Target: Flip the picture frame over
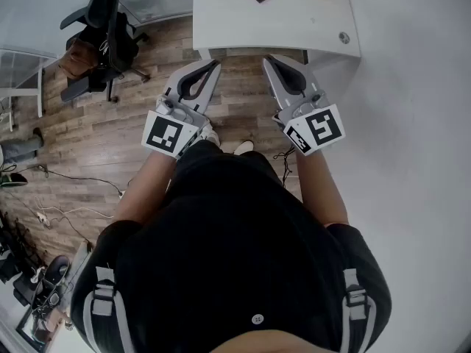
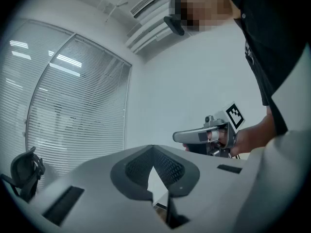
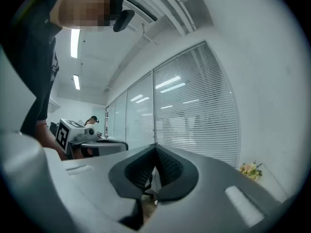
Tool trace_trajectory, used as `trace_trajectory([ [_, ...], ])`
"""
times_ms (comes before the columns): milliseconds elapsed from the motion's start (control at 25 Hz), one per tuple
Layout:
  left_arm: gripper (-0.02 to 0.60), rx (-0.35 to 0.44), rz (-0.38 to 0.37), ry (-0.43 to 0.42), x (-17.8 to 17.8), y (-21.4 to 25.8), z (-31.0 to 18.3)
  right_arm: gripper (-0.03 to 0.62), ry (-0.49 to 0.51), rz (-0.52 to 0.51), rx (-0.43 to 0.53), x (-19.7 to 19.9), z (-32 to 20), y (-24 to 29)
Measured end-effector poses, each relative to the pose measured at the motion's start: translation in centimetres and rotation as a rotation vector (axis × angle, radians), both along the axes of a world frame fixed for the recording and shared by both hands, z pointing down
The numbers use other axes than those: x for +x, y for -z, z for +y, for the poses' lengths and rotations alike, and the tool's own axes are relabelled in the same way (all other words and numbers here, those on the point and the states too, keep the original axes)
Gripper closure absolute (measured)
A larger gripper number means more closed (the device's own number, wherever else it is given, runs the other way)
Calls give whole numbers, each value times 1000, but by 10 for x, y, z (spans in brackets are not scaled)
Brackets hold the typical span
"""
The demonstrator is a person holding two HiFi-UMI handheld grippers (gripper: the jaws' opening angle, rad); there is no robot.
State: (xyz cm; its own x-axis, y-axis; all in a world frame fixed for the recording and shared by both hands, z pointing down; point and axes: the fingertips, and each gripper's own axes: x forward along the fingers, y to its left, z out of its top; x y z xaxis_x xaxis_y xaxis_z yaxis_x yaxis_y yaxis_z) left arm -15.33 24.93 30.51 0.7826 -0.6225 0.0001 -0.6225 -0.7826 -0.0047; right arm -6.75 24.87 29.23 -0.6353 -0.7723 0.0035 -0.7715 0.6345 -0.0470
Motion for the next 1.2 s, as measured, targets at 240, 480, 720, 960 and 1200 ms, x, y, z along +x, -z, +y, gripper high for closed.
trace_trajectory([
  [240,578,11,4,41,18,2,26,585,-6,8,31,36,29,-4],
  [480,578,5,-25,50,28,-3,51,585,25,4,23,45,60,-9],
  [720,578,-7,-23,40,41,-5,59,583,59,15,17,49,76,-16],
  [960,578,-1,-24,37,51,1,64,583,70,17,20,54,81,-11],
  [1200,578,8,-17,29,59,7,73,452,76,23,21,55,85,-8],
])
